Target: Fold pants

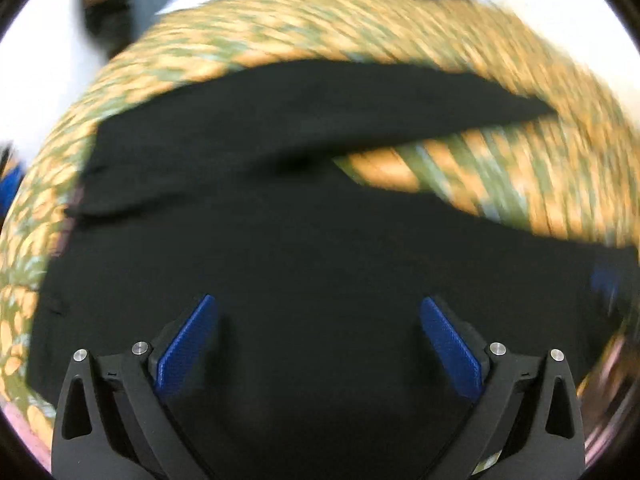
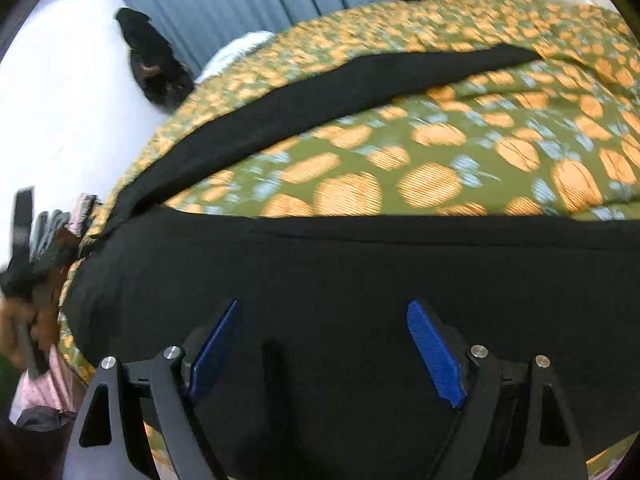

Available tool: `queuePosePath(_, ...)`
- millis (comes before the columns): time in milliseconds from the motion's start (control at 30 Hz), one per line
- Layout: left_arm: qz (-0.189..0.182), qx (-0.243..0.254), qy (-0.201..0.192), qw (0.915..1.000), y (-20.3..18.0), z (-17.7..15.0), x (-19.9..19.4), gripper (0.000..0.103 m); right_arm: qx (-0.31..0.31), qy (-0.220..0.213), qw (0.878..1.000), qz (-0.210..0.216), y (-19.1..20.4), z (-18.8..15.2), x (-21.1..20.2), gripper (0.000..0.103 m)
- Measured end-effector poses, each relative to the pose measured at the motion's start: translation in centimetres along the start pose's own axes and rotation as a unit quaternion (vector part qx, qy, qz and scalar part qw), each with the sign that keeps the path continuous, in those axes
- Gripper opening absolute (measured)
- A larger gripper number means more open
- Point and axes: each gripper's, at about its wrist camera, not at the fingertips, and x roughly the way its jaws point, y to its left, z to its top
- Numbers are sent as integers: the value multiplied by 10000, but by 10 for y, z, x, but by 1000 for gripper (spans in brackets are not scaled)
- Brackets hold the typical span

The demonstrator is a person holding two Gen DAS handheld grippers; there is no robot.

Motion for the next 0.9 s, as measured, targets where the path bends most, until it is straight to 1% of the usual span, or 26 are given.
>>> queuePosePath(33, 267, 309, 240, 9989, -12, -10, 12, 103, 182, -56, 9998, -96, -16, 1, -3, 84)
queuePosePath(67, 585, 460, 400, 9964, -14, -20, 22, 103, 525, -197, 9982, -230, -43, -1, -11, 84)
queuePosePath(100, 555, 330, 340, 9973, -7, -27, 20, 103, 1095, -439, 9921, -424, -79, -4, -23, 83)
queuePosePath(133, 508, 106, 332, 9981, 2, -29, 16, 103, 1618, -689, 9833, -471, -106, -9, -34, 77)
queuePosePath(167, 622, -118, 405, 9972, 15, -31, 14, 103, 2084, -949, 9721, -508, -127, -13, -44, 73)
queuePosePath(200, 824, -342, 469, 9949, 30, -33, 11, 103, 2330, -1112, 9644, -573, -137, -17, -51, 68)
queuePosePath(233, 1002, -573, 472, 9922, 48, -36, 6, 103, 2476, -1258, 9584, -652, -144, -21, -56, 68)
queuePosePath(267, 1107, -735, 468, 9900, 60, -36, 4, 103, 2444, -1271, 9589, -679, -143, -22, -55, 68)
queuePosePath(300, 1187, -898, 450, 9878, 71, -38, 1, 103, 2327, -1226, 9615, -791, -137, -21, -53, 70)
queuePosePath(333, 1180, -1037, 442, 9866, 82, -40, -2, 103, 2118, -1157, 9656, -967, -129, -19, -50, 75)
queuePosePath(367, 1184, -1094, 442, 9859, 85, -38, -6, 103, 1833, -1034, 9706, -1169, -117, -13, -46, 79)
queuePosePath(400, 1228, -1142, 428, 9849, 86, -34, -10, 102, 1687, -959, 9725, -1290, -110, -10, -43, 86)
queuePosePath(433, 1231, -1174, 365, 9847, 86, -31, -15, 102, 1495, -887, 9735, -1486, -99, -6, -42, 88)
queuePosePath(467, 1153, -1186, 251, 9859, 85, -25, -20, 102, 1382, -881, 9740, -1562, -91, -3, -41, 88)
queuePosePath(500, 970, -1189, 60, 9881, 82, -14, -25, 102, 1286, -928, 9758, -1506, -81, -2, -43, 88)
queuePosePath(533, 746, -1201, -208, 9897, 81, 5, -31, 102, 1234, -968, 9769, -1454, -76, -2, -46, 88)
queuePosePath(567, 659, -1205, -340, 9899, 79, 14, -33, 102, 1130, -1014, 9785, -1397, -66, -2, -47, 88)
queuePosePath(633, 488, -1242, -661, 9889, 80, 57, -30, 102, 769, -1034, 9838, -1246, -43, 5, -45, 88)
queuePosePath(667, 434, -1261, -771, 9881, 90, 78, -21, 102, 546, -1024, 9868, -1133, -29, 13, -41, 88)
queuePosePath(733, 397, -1300, -949, 9862, 96, 106, -7, 102, 134, -945, 9930, -695, 3, 29, -30, 88)
queuePosePath(767, 477, -1349, -937, 9853, 98, 113, 0, 102, -67, -883, 9952, -428, 22, 42, -20, 88)
queuePosePath(800, 641, -1469, -871, 9832, 111, 123, 18, 102, -279, -811, 9963, -64, 44, 58, -8, 88)
queuePosePath(867, 1035, -1760, -577, 9772, 136, 132, 63, 102, -659, -671, 9943, 502, 84, 85, 17, 88)
queuePosePath(900, 1183, -1899, -334, 9741, 148, 125, 85, 103, -957, -557, 9904, 822, 114, 104, 36, 89)
